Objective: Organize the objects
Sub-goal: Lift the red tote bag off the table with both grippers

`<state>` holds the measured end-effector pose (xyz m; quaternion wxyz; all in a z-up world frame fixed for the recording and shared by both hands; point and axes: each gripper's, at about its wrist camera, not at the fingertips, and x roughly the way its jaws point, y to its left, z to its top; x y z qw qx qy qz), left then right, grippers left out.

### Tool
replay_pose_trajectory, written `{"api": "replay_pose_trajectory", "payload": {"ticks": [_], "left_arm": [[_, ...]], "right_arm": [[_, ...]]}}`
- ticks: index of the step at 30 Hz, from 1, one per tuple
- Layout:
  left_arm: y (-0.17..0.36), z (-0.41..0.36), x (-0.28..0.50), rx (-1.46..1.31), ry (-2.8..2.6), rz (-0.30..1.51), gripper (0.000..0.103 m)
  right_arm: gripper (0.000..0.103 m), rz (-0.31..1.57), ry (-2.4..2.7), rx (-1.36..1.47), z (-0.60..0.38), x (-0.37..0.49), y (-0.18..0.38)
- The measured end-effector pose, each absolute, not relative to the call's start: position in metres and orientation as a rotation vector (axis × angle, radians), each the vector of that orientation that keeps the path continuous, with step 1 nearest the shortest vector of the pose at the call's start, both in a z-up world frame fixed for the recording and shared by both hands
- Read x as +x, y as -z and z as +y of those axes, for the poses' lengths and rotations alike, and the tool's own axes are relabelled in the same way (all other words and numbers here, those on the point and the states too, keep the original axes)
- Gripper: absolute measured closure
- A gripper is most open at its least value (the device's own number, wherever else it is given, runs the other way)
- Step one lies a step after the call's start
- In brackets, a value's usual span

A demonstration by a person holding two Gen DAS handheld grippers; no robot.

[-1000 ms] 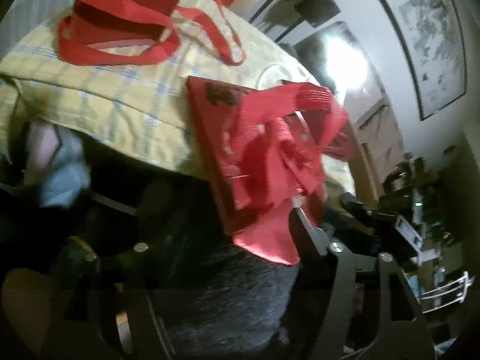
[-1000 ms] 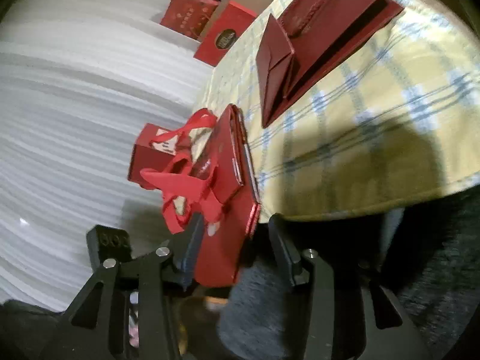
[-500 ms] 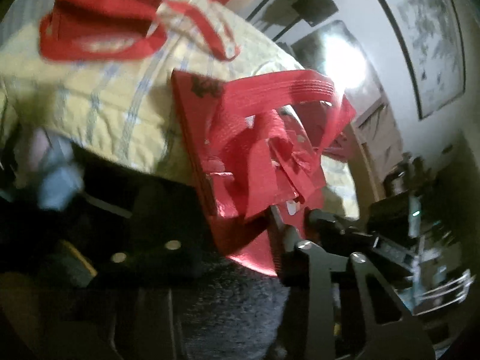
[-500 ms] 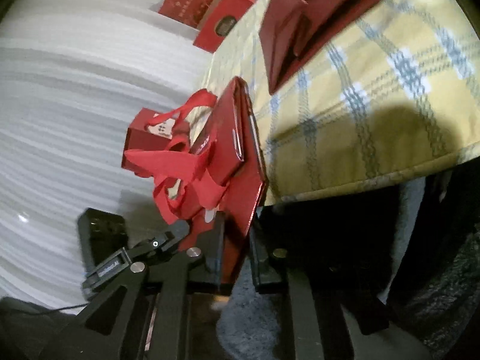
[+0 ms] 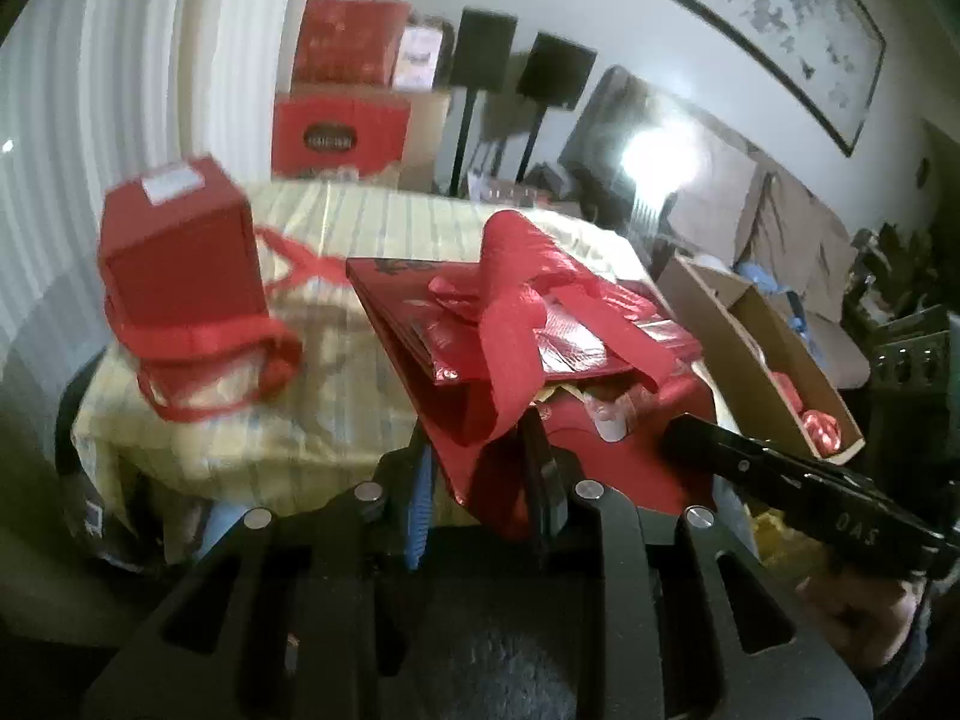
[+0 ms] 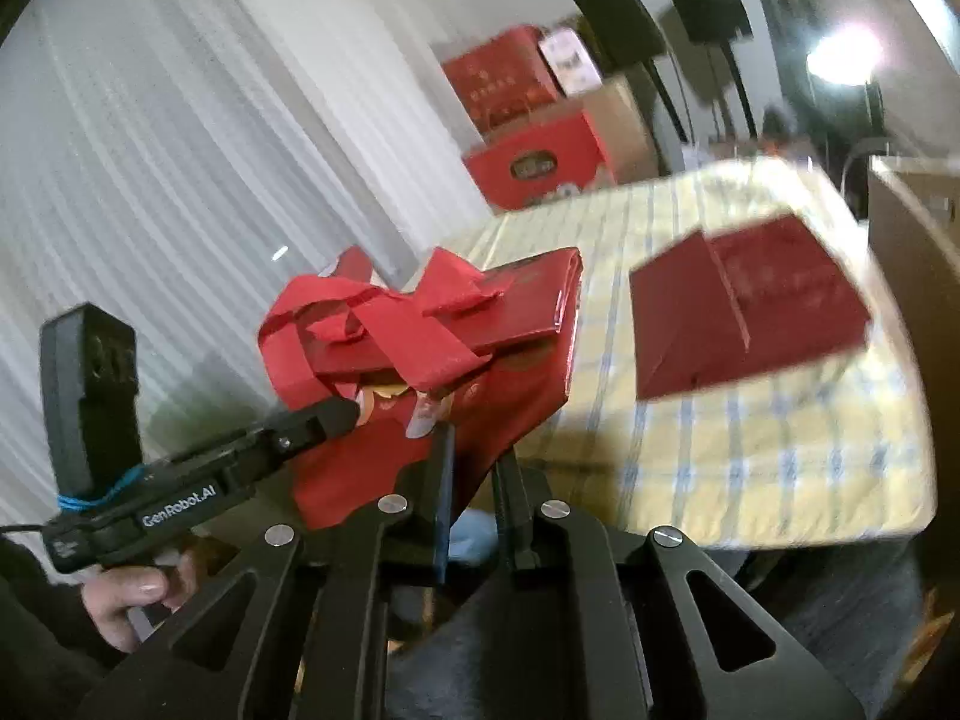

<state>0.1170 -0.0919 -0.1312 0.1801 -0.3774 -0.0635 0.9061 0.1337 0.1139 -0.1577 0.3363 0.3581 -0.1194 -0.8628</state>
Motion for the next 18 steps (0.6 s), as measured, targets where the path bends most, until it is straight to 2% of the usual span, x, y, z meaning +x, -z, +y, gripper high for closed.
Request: {"api": "replay_pose_trajectory", "payload": {"ticks": [18], "left_arm": [[0.073,-0.071,0.122,-0.763,-2.741,-0.045,0.078]], "right_arm": [[0.092,0.013,2.403,0.589,0.124,0.147,0.091]]}}
